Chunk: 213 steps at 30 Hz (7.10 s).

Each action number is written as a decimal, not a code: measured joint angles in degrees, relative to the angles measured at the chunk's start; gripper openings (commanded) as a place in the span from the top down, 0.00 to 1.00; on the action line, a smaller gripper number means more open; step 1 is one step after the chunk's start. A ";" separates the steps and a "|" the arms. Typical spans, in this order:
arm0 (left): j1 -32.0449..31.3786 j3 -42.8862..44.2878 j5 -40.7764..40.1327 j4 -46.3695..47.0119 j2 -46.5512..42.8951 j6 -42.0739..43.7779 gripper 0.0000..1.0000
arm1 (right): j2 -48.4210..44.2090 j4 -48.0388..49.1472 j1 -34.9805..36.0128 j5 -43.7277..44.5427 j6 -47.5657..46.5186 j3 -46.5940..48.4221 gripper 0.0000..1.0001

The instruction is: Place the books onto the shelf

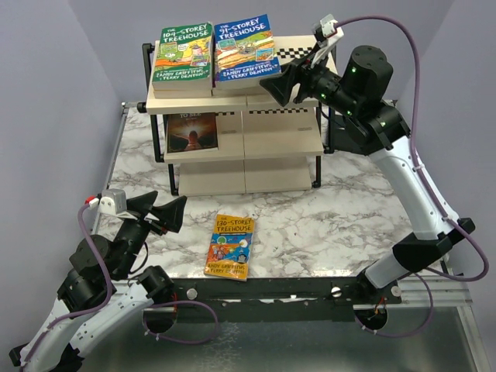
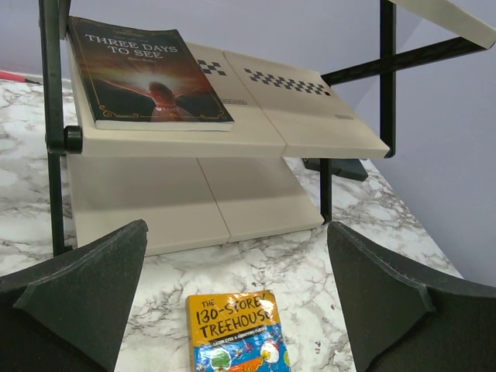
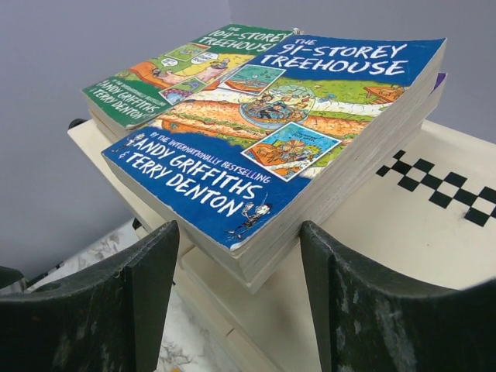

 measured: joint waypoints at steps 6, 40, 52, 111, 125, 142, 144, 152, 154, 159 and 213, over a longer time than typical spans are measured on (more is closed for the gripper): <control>0.00 0.00 0.02 0.00 0.00 0.00 0.01 | 1.01 0.85 0.17 -0.26 0.00 0.35 0.39; 0.00 0.00 0.00 -0.13 -0.42 0.17 0.01 | 1.38 7.04 0.90 2.93 2.56 -3.41 0.32; 0.00 0.00 0.00 -0.17 -0.46 0.17 0.01 | 2.49 6.93 0.74 1.31 4.76 -1.88 0.41; 0.02 -17.18 8.20 -0.33 37.94 -37.13 0.01 | -36.79 9.62 8.98 2.49 38.64 -88.50 0.14; 0.13 -20.15 16.06 12.96 49.46 -36.54 0.08 | -21.99 25.29 16.81 5.77 48.17 -88.67 0.14; -8.07 -16.85 25.33 33.46 64.52 -36.33 0.10 | -26.03 19.30 17.68 14.01 57.57 -93.96 0.26; -8.39 -16.85 25.42 34.29 64.92 -36.44 0.09 | -27.17 18.62 17.68 14.62 58.47 -94.73 0.30; -8.76 -17.22 25.66 35.26 64.83 -36.63 0.09 | -28.57 16.72 17.68 16.70 61.46 -95.43 0.36; -9.01 -17.75 25.77 35.54 64.35 -36.74 0.09 | -29.31 16.70 17.73 17.22 62.18 -96.24 0.43; -9.16 -18.64 26.21 35.98 63.45 -36.76 0.11 | -29.07 17.22 17.73 18.27 63.60 -97.50 0.62; -0.85 -30.56 54.03 61.88 71.91 -40.87 1.00 | -17.79 51.69 -1.90 -10.08 60.00 -110.60 0.99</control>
